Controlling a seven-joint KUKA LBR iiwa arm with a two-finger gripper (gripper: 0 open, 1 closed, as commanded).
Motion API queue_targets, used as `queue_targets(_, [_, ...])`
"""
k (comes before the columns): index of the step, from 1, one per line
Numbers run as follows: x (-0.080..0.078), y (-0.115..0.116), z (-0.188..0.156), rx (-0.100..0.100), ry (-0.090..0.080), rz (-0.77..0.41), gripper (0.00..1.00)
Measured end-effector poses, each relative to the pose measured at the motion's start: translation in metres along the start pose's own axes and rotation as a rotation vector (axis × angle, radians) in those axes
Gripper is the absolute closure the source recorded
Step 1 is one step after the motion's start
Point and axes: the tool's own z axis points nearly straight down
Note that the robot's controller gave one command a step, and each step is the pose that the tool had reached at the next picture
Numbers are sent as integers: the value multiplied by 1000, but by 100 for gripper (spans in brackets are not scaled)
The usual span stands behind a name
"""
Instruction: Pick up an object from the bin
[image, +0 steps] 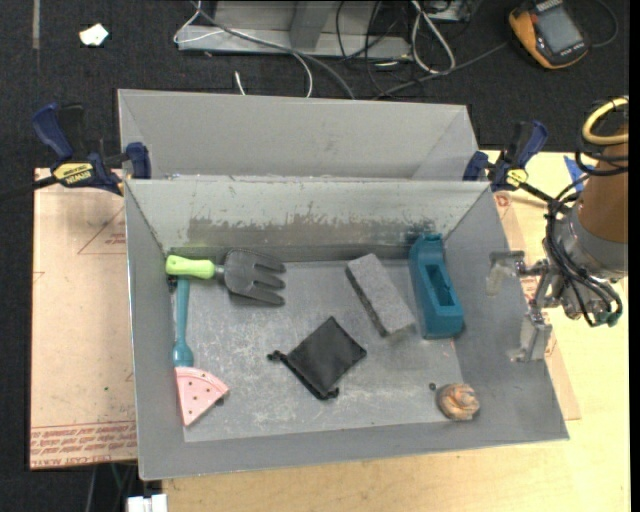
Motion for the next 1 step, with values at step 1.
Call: queue_targets(1, [2,14,24,3,-8,-83,0])
